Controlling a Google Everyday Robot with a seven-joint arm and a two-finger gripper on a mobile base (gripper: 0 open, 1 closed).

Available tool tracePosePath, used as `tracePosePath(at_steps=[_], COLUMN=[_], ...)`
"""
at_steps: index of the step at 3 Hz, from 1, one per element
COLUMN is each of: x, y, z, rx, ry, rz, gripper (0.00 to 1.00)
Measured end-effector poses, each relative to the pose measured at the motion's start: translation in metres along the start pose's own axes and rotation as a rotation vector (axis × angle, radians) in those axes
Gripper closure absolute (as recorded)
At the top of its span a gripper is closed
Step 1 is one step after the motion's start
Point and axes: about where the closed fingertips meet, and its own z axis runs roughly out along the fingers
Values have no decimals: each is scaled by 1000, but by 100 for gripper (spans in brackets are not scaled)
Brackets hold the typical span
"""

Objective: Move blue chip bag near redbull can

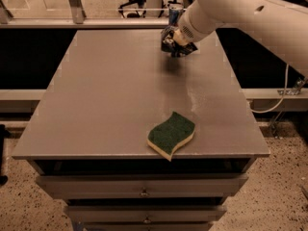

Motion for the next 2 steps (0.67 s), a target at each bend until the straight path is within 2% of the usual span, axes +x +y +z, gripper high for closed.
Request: tracePosePath(at_steps=[1,2], x=[38,53], y=[-50,-64], z=[-10,-15], rx=[106,136], ry=[120,172], rz=[1,-4], gripper=[100,100])
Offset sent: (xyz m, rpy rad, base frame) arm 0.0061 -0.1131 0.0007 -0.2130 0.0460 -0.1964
